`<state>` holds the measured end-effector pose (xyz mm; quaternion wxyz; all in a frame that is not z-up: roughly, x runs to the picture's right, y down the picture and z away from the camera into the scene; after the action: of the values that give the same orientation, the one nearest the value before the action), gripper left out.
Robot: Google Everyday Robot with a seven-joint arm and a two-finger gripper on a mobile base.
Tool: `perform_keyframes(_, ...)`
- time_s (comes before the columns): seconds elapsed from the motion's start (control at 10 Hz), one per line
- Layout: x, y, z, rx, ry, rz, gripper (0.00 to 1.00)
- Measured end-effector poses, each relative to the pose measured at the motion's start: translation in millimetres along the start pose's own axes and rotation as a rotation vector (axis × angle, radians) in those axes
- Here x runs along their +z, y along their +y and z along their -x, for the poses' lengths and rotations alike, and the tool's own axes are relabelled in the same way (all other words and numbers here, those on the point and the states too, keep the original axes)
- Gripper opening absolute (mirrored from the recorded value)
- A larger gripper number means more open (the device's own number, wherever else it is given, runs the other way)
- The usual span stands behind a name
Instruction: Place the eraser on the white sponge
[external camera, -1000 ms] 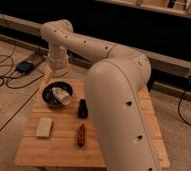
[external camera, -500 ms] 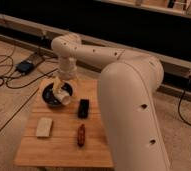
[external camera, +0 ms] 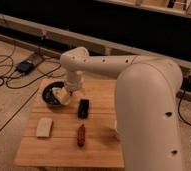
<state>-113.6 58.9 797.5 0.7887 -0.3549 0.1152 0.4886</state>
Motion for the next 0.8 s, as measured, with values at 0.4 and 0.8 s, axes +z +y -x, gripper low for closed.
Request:
perform_keyframes(0.4,34,-10,-14,-0.007,0.006,-0.023,0.80)
perform_keyframes(0.8,69,-28,-15,0.033,0.040,-0.030,0.80)
